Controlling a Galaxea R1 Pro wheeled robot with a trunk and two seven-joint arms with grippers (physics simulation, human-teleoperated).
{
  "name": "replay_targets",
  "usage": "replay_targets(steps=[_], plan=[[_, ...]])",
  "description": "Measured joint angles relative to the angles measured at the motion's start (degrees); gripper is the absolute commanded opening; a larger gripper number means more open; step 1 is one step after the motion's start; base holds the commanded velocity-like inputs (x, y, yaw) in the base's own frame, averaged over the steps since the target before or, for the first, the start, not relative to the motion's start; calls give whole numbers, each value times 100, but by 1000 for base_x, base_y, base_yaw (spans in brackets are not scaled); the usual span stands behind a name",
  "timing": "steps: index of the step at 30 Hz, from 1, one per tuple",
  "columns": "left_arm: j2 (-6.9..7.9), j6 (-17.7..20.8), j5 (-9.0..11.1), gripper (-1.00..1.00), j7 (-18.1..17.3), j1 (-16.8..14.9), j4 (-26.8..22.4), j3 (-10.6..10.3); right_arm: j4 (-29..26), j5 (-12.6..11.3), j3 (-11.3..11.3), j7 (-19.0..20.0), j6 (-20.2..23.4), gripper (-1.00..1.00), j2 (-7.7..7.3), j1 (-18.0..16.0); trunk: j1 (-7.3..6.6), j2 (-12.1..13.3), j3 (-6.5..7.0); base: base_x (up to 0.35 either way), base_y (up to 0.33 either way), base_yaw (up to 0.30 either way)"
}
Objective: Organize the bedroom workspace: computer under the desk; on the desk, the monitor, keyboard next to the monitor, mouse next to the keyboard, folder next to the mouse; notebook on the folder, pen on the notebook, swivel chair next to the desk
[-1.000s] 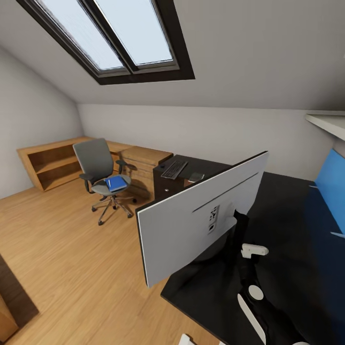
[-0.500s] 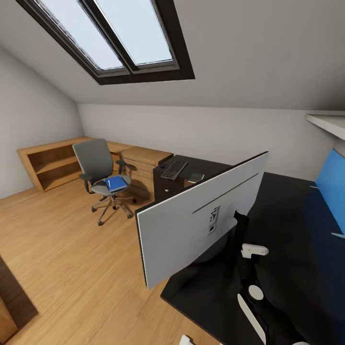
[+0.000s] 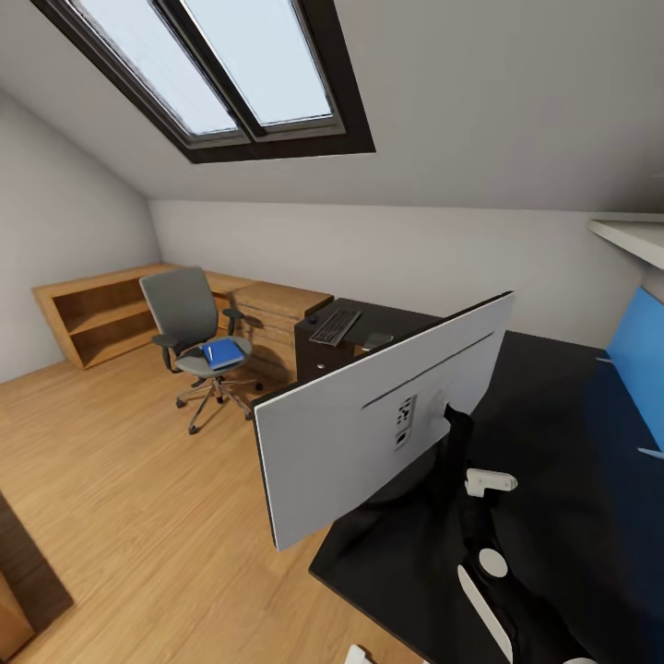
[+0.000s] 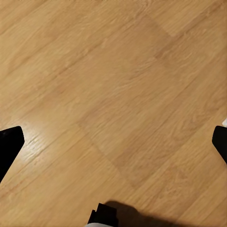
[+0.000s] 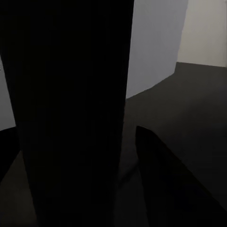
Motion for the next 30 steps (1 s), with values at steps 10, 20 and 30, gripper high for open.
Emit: replay_targets(steps=[10,20,30], plan=[[0,0,-1,100,0,0,0,1,4,-29,-1,3,-17,-100,5,0,0,0,0,0,0,0],[1,0,-1,100,0,0,0,1,4,-34,-2,4,-20,-100,6,1,0,0,0,0,0,0],[0,0,0,100,-1,-2,2,0,1,-47,2,11,-5,-100,5,4,0,1,13,0,0,-105]])
